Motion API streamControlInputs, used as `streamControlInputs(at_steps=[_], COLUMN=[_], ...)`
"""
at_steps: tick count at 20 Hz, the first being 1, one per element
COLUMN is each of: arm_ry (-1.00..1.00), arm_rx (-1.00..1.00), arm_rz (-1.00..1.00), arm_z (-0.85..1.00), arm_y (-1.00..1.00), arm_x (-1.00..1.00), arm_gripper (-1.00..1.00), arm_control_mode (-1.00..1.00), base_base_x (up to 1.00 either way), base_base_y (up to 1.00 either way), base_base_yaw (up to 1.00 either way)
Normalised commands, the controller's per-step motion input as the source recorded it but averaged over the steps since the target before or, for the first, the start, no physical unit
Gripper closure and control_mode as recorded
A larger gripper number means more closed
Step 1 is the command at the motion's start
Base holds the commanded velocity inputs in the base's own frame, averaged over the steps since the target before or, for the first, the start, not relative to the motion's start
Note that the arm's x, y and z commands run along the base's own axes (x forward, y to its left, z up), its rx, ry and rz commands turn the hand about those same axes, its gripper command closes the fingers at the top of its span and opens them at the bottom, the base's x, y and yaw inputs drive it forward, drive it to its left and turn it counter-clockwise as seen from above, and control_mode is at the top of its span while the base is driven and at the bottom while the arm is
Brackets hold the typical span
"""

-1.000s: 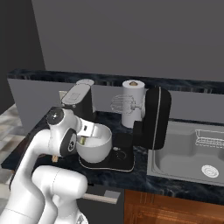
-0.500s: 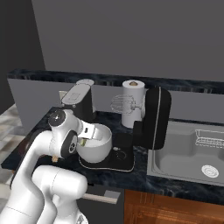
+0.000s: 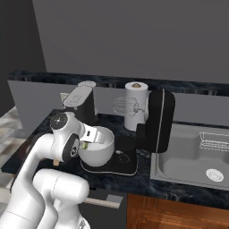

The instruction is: Add butter and sugar cubes to the stand mixer bowl and then turn on the stand mixer to begin making frosting.

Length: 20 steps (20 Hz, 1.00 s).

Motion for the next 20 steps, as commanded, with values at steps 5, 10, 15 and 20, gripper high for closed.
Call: streamControlInputs(at_steps=[5, 10, 15, 20], arm_ry=[0.00, 0.00, -0.01, -0.03], arm_rx=[0.00, 0.00, 0.00, 0.00], arm_rz=[0.00, -0.01, 0.00, 0.00], arm_z=[0.00, 0.00, 0.13, 0.25], arm_y=[0.00, 0.00, 0.00, 0.00], arm_x=[0.00, 0.06, 0.18, 0.17], arm_gripper=[-1.00, -1.00, -1.00, -1.00], arm_control_mode=[-1.00, -1.00, -1.00, -1.00], base_base_x=[0.00, 0.00, 0.00, 0.00], base_base_y=[0.00, 0.00, 0.00, 0.00], base_base_yaw=[0.00, 0.00, 0.00, 0.00])
